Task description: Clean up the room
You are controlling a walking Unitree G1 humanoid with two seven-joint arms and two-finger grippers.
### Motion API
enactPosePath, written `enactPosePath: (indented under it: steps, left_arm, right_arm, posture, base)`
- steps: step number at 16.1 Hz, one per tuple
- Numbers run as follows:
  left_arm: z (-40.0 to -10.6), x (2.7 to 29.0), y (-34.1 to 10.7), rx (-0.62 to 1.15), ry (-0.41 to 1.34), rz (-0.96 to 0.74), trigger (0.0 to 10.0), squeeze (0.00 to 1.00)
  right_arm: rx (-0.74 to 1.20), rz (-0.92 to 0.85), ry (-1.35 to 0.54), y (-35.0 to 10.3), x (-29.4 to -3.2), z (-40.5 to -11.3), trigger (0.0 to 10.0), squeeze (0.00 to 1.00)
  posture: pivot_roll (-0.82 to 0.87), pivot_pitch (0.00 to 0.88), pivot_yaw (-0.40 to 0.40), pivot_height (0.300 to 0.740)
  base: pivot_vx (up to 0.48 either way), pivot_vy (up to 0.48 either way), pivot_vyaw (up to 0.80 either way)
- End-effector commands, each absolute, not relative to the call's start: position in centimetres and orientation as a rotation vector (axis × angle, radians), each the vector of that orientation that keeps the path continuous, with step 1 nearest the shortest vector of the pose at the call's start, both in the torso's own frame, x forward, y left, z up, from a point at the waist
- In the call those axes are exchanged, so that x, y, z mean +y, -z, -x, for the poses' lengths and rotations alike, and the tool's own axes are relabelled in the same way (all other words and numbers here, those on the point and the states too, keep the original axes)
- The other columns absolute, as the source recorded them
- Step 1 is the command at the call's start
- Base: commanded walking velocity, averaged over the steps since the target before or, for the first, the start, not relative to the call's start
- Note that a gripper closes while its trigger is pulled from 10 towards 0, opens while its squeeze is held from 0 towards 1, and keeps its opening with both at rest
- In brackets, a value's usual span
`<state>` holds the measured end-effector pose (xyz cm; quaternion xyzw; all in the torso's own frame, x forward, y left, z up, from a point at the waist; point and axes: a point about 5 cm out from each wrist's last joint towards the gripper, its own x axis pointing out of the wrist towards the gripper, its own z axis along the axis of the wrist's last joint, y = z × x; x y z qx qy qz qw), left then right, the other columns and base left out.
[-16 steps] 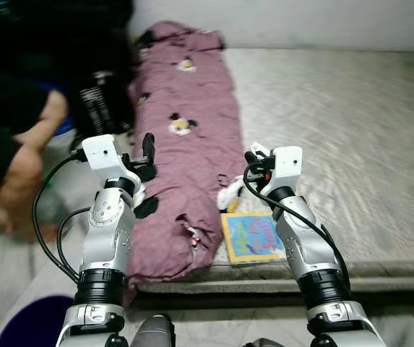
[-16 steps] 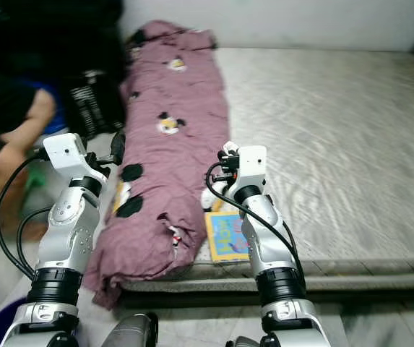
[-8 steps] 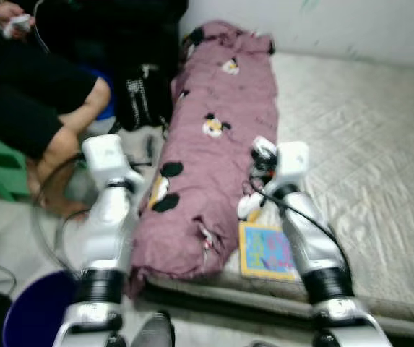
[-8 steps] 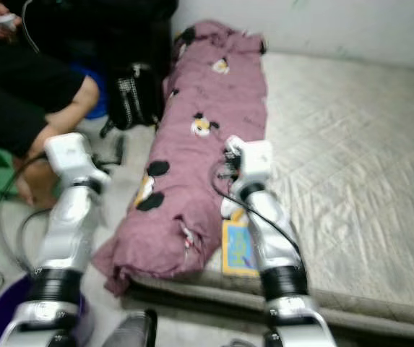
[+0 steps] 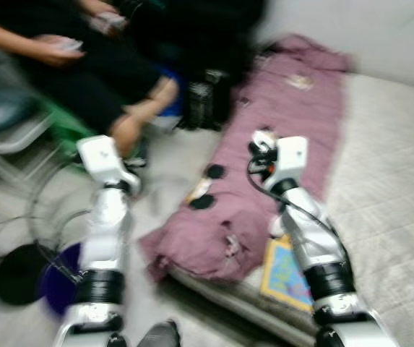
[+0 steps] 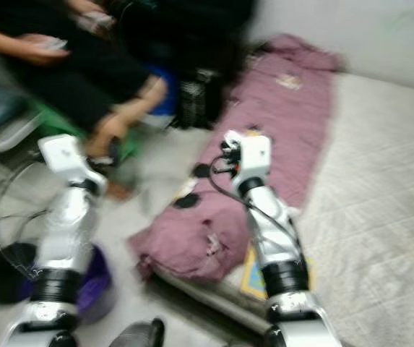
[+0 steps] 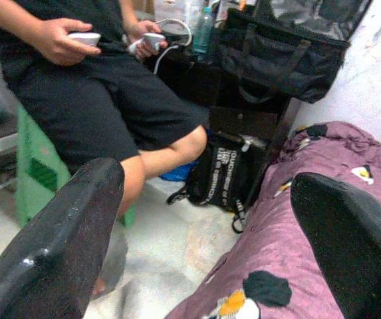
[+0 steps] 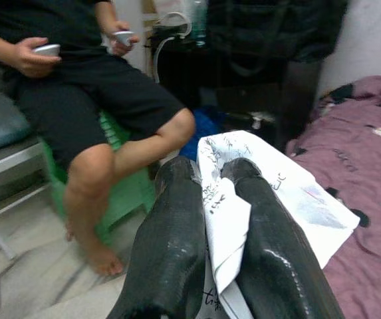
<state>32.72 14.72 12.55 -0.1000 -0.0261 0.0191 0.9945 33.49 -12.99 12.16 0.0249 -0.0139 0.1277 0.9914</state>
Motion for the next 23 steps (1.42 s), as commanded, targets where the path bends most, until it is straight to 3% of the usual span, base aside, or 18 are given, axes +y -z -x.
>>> enactPosePath:
  steps: [1, 18, 23]
  left_arm:
    - [-32.8, 15.1, -12.8, -0.06, -0.043, 0.186, 10.0, 0.0]
    - [-32.9, 15.1, -12.7, -0.059, -0.061, 0.174, 10.0, 0.0]
    - [-30.9, 16.6, -11.7, -0.042, -0.114, 0.164, 10.0, 0.0]
  right_arm:
    - [-0.045, -0.055, -0.27, -12.6, -12.7, -33.7, 10.0, 0.0]
    - [-0.075, -0.016, -0.308, -12.9, -12.4, -33.7, 10.0, 0.0]
    - [-0.047, -0.024, -0.361, -11.9, -11.1, -33.1, 10.0, 0.0]
  posture:
    - [-0.02, 0.0, -0.012, 0.74]
    - [-0.02, 0.0, -0.008, 0.74]
    - [0.04, 0.0, -0.047, 0.74]
  base:
    - [0.0, 0.0, 0.8]
    - [0.0, 0.0, 0.8]
    - [0.0, 0.0, 0.8]
